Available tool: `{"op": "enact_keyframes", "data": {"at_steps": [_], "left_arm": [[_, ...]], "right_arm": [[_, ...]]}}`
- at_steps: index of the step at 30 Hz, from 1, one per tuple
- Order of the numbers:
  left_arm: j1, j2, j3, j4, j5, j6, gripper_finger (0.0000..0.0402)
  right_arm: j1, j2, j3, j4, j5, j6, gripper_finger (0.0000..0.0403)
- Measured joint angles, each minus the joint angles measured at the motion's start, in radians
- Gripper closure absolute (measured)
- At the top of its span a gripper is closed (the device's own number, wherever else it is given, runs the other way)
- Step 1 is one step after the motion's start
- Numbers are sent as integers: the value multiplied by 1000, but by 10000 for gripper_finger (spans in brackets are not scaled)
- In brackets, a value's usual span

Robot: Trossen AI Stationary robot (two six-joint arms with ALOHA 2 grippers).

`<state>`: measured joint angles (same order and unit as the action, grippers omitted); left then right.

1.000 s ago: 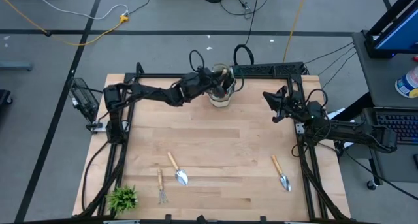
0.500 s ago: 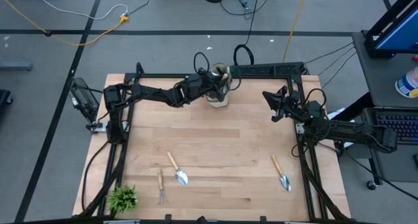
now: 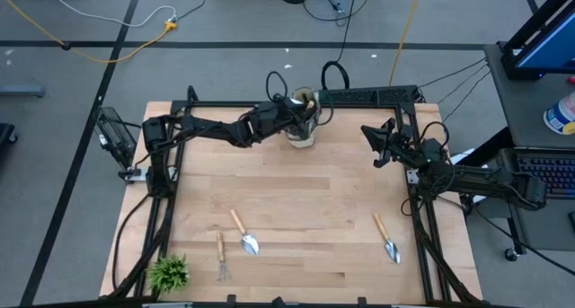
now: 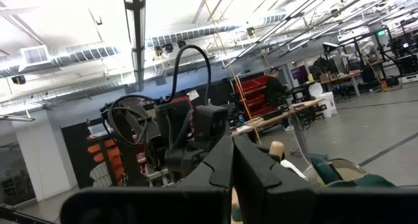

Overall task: Pick & Place Garden tools in Gardening bag
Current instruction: Put the top hand rake into the gardening bag

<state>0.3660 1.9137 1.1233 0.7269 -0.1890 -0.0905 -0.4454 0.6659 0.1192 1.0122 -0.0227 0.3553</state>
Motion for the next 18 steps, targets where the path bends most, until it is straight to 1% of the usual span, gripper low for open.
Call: {"op": "enact_keyframes", "data": {"at_steps": [5,13,18], "left_arm": [[0,0,0,-13,-48,-2,321],[0,0,0,-13,-63,2,318],[0,0,0,8,-160,0,303]], "right_arm": [[0,0,0,0,0,0,403],[0,0,0,0,0,0,403],[0,0,0,0,0,4,403]]}}
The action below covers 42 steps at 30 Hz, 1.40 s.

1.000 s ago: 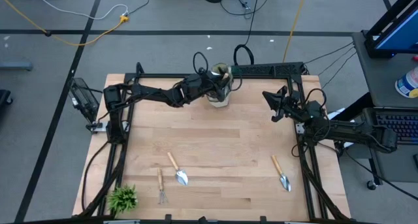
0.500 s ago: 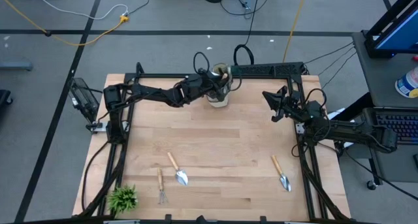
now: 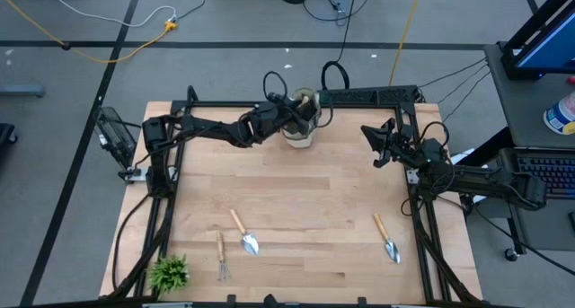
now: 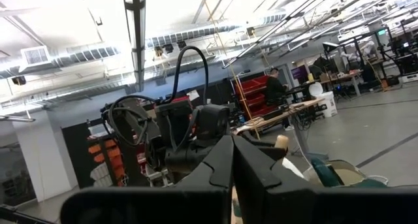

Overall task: Pick & Place Garden tools in Gardening bag
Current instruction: Put the top hand rake into the gardening bag, then put the left trowel into the gardening bag

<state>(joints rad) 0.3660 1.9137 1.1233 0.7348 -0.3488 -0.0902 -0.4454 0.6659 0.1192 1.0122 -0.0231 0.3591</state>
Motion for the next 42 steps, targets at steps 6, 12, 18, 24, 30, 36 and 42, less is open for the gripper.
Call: {"op": "enact_keyframes", "data": {"at_steps": [6,12,18,24,30,36,42], "left_arm": [[0,0,-1,29,-12,-2,269],[0,0,-1,27,-13,-2,232],[0,0,-1,103,-20,23,195],[-14,-55,-1,146,-20,102,173],[-59,-158,-1,25,-19,237,177],[-128,-284,-1,-281,-19,265,179],[-218,-401,0,-633,-19,236,189]], "right_arm": [[0,0,0,0,0,15,403],[0,0,0,0,0,15,403],[0,0,0,0,0,15,403],[0,0,0,1,-1,15,403],[0,0,0,1,-1,15,403],[0,0,0,1,0,-2,403],[0,0,0,1,-4,-4,403]]}}
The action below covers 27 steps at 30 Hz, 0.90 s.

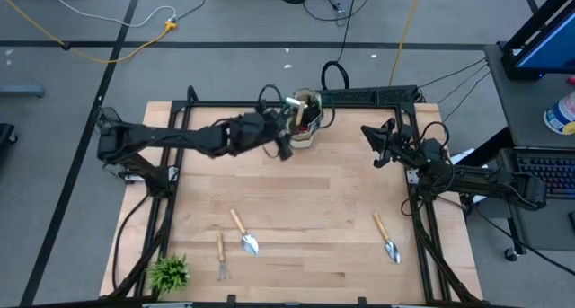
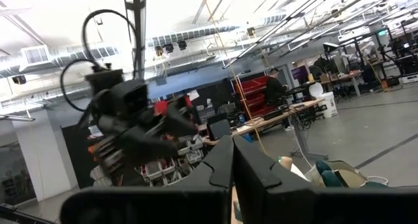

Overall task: Pick & Place Garden tools in Gardening bag
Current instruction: Put the left trowel into the gardening bag

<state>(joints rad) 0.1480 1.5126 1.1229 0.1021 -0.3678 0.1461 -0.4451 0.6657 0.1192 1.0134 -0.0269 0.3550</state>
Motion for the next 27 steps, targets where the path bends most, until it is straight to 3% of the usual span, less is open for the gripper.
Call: {"op": "enact_keyframes", "data": {"at_steps": [6,11,19,27], "left_arm": [[-97,-77,0,-298,0,-66,203],[-176,-103,0,-474,0,-239,210],[-273,-107,0,-703,13,-691,209],[-338,-107,0,-910,122,-1207,210]], "right_arm": [[0,0,0,0,0,0,403],[0,0,0,3,0,0,403],[0,0,0,7,0,0,403],[0,0,0,7,-1,22,403]]}}
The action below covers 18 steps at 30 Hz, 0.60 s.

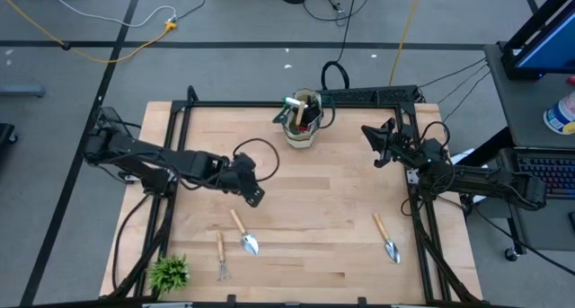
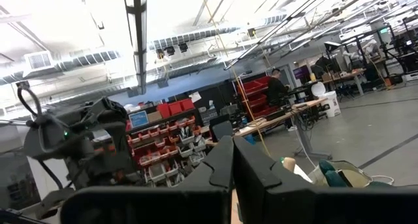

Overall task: Pick & Place Garden tools in Gardening bag
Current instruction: Put the left trowel into the gardening bag

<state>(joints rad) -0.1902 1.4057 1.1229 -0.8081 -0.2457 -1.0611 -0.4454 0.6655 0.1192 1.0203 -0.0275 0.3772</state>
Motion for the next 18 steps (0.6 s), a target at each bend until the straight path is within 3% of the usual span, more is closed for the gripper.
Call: {"op": "enact_keyframes", "data": {"at_steps": [6,18], "left_arm": [[-37,0,0,-74,73,-313,210],[-141,36,-45,-248,131,-762,211]], "right_arm": [[0,0,0,0,0,0,403],[0,0,0,-1,0,-3,403]]}}
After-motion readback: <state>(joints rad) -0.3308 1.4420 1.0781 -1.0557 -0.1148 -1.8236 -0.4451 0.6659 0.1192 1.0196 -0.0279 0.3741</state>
